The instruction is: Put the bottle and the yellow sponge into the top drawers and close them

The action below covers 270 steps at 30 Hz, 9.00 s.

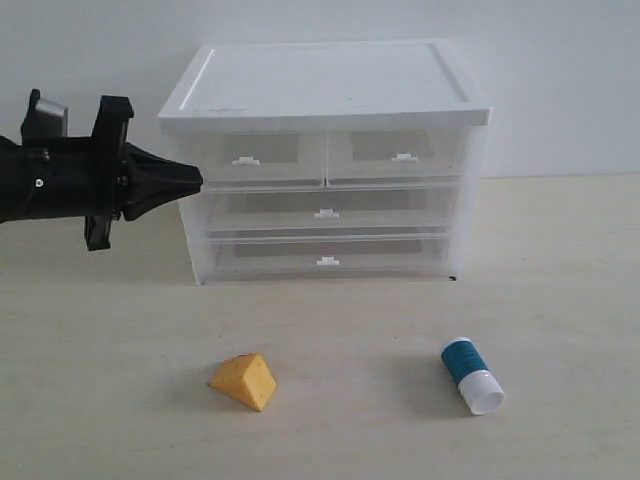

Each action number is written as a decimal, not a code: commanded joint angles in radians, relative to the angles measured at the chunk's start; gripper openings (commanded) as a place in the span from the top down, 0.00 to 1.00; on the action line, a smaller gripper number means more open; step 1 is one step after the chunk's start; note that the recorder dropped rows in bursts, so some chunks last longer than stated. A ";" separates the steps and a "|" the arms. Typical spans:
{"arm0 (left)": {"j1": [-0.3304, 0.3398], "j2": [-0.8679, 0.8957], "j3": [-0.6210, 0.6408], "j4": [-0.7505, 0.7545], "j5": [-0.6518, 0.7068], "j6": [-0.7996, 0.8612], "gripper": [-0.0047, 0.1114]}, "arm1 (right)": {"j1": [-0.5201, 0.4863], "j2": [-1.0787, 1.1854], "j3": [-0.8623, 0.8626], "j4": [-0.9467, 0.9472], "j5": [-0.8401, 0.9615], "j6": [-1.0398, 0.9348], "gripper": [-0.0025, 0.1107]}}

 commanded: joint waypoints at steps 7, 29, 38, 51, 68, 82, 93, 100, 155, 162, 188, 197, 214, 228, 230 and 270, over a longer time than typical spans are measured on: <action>-0.034 0.064 -0.075 -0.013 0.018 0.013 0.93 | -0.001 -0.006 0.000 -0.005 -0.008 -0.004 0.98; -0.034 0.064 -0.075 -0.013 0.052 0.033 0.93 | -0.001 -0.006 0.000 0.214 -0.285 0.244 0.98; -0.034 0.064 -0.075 -0.013 0.054 0.033 0.93 | -0.001 -0.006 0.000 0.422 -0.634 0.690 0.98; -0.034 0.064 -0.075 -0.013 0.052 0.033 0.93 | -0.001 0.165 -0.131 0.070 -0.832 1.026 0.98; -0.032 0.064 -0.075 -0.013 0.009 0.033 0.93 | -0.001 1.575 -0.607 -0.761 -1.562 1.742 0.98; -0.032 0.161 -0.240 -0.013 0.012 0.031 0.79 | -0.001 1.820 -0.783 -0.702 -1.564 1.701 0.79; -0.032 0.213 -0.320 -0.013 -0.085 -0.029 0.56 | -0.001 1.820 -0.843 -0.722 -1.349 1.678 0.57; -0.032 0.216 -0.326 -0.013 -0.083 -0.029 0.56 | -0.001 1.820 -0.845 -0.654 -1.260 1.669 0.57; -0.032 0.216 -0.326 -0.013 -0.091 0.006 0.56 | -0.004 1.908 -0.845 -0.869 -1.571 1.687 0.98; -0.032 0.220 -0.326 -0.013 -0.091 0.006 0.56 | -0.004 1.838 -0.754 -0.875 -1.571 1.644 0.98; -0.032 0.222 -0.326 -0.013 -0.084 0.006 0.56 | -0.001 1.713 -0.567 -0.913 -1.571 1.550 0.98; -0.032 0.222 -0.326 -0.013 -0.084 0.006 0.56 | -0.001 1.713 -0.567 -0.925 -1.571 1.530 0.87; -0.032 0.222 -0.326 -0.013 -0.082 0.006 0.56 | -0.001 1.713 -0.567 -1.135 -1.571 1.502 0.45; -0.032 0.222 -0.326 -0.013 -0.077 0.009 0.56 | -0.001 1.711 -0.567 -1.269 -1.419 1.488 0.46; -0.032 0.222 -0.326 -0.013 -0.077 0.009 0.56 | -0.001 1.711 -0.567 -1.300 -1.348 1.480 0.46; -0.032 0.222 -0.326 -0.005 -0.081 0.009 0.56 | 0.151 1.697 -0.570 -1.111 -0.656 0.885 0.46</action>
